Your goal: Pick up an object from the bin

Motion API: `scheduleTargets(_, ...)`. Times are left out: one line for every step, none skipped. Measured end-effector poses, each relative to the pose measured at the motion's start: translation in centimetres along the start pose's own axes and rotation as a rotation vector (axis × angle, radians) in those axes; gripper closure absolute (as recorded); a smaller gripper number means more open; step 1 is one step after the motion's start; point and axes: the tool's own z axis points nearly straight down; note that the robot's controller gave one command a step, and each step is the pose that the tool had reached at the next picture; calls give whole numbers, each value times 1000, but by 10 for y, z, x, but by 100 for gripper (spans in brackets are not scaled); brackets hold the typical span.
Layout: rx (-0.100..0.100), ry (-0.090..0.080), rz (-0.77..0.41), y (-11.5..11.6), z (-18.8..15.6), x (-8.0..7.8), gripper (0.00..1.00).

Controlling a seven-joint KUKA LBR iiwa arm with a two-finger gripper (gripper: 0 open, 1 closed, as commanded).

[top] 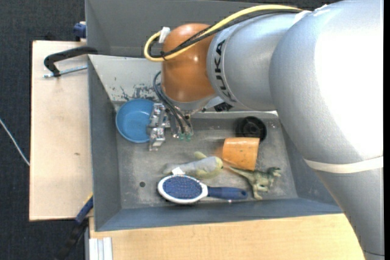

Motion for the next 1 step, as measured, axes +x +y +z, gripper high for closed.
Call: scheduleTargets(5,-10,-7,7,-136,1,100)
